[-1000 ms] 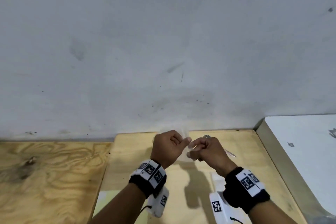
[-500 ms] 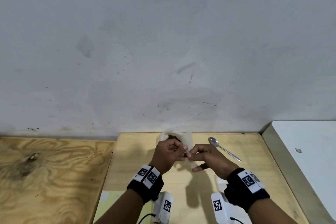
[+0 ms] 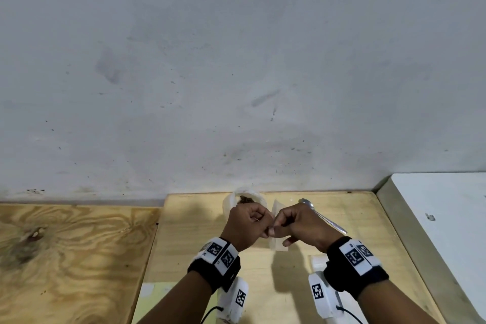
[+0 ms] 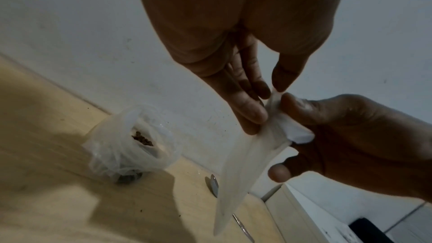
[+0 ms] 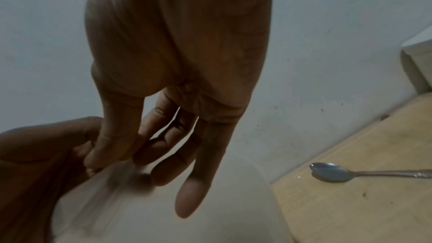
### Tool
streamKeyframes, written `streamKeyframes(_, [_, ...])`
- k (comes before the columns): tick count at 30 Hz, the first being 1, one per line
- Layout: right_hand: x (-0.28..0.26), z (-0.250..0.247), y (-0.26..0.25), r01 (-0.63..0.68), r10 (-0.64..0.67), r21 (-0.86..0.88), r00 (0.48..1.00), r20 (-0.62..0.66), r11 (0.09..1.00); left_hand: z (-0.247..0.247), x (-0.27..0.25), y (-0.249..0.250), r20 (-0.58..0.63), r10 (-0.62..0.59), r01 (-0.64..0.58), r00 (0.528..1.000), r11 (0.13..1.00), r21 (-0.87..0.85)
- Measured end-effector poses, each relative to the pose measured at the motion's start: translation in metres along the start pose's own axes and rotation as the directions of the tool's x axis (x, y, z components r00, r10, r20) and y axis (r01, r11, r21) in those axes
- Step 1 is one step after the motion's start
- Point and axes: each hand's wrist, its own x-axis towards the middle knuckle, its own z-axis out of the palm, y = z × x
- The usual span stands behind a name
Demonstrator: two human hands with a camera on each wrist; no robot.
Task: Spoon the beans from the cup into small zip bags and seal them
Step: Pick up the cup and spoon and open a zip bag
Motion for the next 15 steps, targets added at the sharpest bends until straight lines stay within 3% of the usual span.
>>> streamKeyframes(4, [0.001,-0.001,-0.004,-0.012,0.012,0.001,1.0,-0.006,1.0,-0.003,0.006,-0.001,-0.044,0.004,0.0,0.999,0.996,0.085])
streamKeyframes(7, [0.006,0.002,-0.001,0.005,0.001,0.053,0.994,-0.105,0.999,-0.007,0.007,-0.002,-0.035,0.016,-0.009,0.999,0.985,0.174])
streamKeyframes(10, [0.013,0.01,0.007,0.091,-0.105,-0.064,0.959,-0.264,0.994,-0.01,0.004,-0.004,0.004,0.041,-0.04,0.999,0.94,0.338])
streamKeyframes(15, [0.023,0.006,0.015,0.151,-0.226,-0.211,0.888,-0.4,0.966,-0.014,-0.002,-0.013,0.044,0.031,-0.045,0.999,0.92,0.388])
